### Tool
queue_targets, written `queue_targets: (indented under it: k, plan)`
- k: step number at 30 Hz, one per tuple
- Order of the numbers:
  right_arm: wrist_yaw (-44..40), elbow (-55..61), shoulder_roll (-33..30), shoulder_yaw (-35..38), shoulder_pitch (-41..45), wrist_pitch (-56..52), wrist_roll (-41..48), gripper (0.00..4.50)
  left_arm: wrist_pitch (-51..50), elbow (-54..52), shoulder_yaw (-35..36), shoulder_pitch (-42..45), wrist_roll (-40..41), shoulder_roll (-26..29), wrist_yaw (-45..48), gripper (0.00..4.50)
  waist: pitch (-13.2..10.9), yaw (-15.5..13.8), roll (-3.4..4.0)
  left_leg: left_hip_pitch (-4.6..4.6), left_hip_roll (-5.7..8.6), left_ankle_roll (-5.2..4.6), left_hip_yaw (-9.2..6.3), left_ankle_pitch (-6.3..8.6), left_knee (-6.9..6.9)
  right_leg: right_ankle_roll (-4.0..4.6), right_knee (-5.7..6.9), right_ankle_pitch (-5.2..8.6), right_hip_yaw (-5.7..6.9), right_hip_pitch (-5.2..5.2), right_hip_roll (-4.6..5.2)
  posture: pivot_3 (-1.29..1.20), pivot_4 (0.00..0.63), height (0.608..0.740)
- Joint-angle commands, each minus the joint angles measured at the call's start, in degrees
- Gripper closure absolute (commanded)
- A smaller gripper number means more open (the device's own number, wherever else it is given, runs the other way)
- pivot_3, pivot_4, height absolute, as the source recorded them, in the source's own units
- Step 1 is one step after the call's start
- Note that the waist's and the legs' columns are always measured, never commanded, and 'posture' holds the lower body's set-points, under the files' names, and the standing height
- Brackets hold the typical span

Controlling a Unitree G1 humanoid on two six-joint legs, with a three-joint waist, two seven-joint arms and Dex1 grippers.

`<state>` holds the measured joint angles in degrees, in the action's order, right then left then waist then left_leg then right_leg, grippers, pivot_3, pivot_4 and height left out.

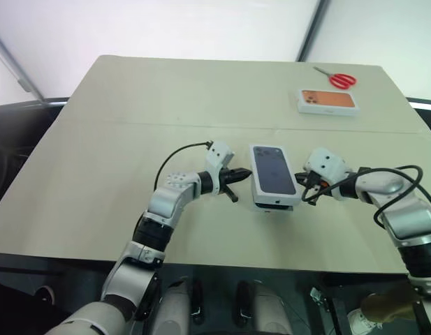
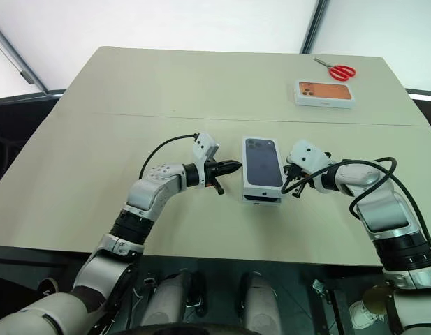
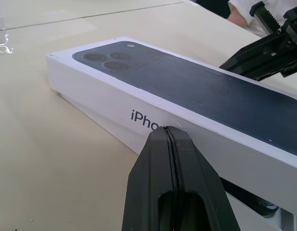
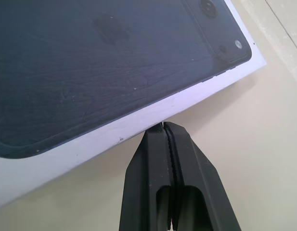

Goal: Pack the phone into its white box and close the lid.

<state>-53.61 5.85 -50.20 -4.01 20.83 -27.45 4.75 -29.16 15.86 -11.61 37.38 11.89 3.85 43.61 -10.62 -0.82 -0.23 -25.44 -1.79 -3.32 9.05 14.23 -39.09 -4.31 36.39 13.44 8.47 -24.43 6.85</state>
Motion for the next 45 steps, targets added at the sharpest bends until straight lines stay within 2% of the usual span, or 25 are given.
queue_targets:
  k: [1, 17, 29, 33, 37, 41, 45]
  plan:
    - [-2.23, 4.53, -0.96, 0.98, 0.06, 0.23, 1.91, 4.46, 0.31, -1.94, -2.23, 0.07, 0.43, -0.96, 1.46, 4.5, 0.0, 0.08, 0.0, 0.0, 0.0, -0.02, 0.0, 0.01, -0.01, 0.0, 0.0, 0.0, 0.0, 0.0, 0.01, 0.0, 0.15, 0.738]
    - [-4.8, 5.88, -2.25, -2.29, -4.28, 3.35, -0.62, 4.46, -1.31, -2.9, -3.2, -2.69, 0.1, 2.53, 2.63, 4.5, 0.0, 0.18, 0.0, 0.01, -0.03, -0.04, 0.0, 0.03, -0.03, 0.0, 0.0, 0.0, 0.0, 0.01, 0.04, 0.0, 0.15, 0.738]
    - [-5.72, 3.81, -3.81, 0.15, -3.04, 3.92, 0.21, 4.46, -2.51, -4.88, -1.54, -1.96, 2.21, 1.03, 1.51, 4.5, 0.0, 0.04, 0.0, 0.0, -0.03, -0.04, -0.01, 0.03, -0.05, 0.0, 0.0, 0.0, 0.0, 0.01, 0.07, 0.0, 0.15, 0.738]
    - [-6.64, 1.06, -5.94, 1.26, -1.94, 5.37, -0.12, 4.46, -2.05, -4.63, -1.16, -0.75, 1.76, 2.78, 2.49, 4.5, 0.0, 0.06, 0.0, 0.0, -0.02, -0.05, 0.0, 0.04, -0.05, 0.0, 0.0, 0.0, 0.0, 0.01, 0.07, 0.0, 0.15, 0.738]
    - [-7.53, -0.71, -5.16, 4.02, 2.29, 2.01, 4.45, 4.46, -1.48, -3.71, 0.82, 1.46, 2.77, 4.48, 3.39, 4.5, 0.0, 0.16, 0.01, 0.0, -0.03, -0.04, 0.0, 0.03, -0.05, 0.0, 0.0, 0.0, 0.0, 0.0, 0.05, 0.0, 0.15, 0.738]
    - [-12.39, 4.05, -7.5, 3.12, -1.52, -0.61, 7.28, 4.46, -2.6, -4.04, -0.31, 1.67, 2.77, 5.48, 5.28, 4.5, 0.01, -0.08, 0.01, 0.01, -0.04, -0.05, -0.04, 0.04, -0.04, 0.0, 0.0, 0.0, 0.03, 0.05, 0.05, 0.0, 0.15, 0.738]
    - [-9.93, 3.14, -5.04, 4.43, 0.87, -1.38, 8.31, 4.46, -2.58, -4.52, 1.22, 1.43, 3.65, 4.32, 4.4, 4.5, 0.0, 0.15, 0.01, 0.0, -0.01, -0.09, 0.01, 0.06, -0.09, 0.0, -0.02, 0.0, 0.04, 0.06, 0.07, 0.0, 0.15, 0.738]
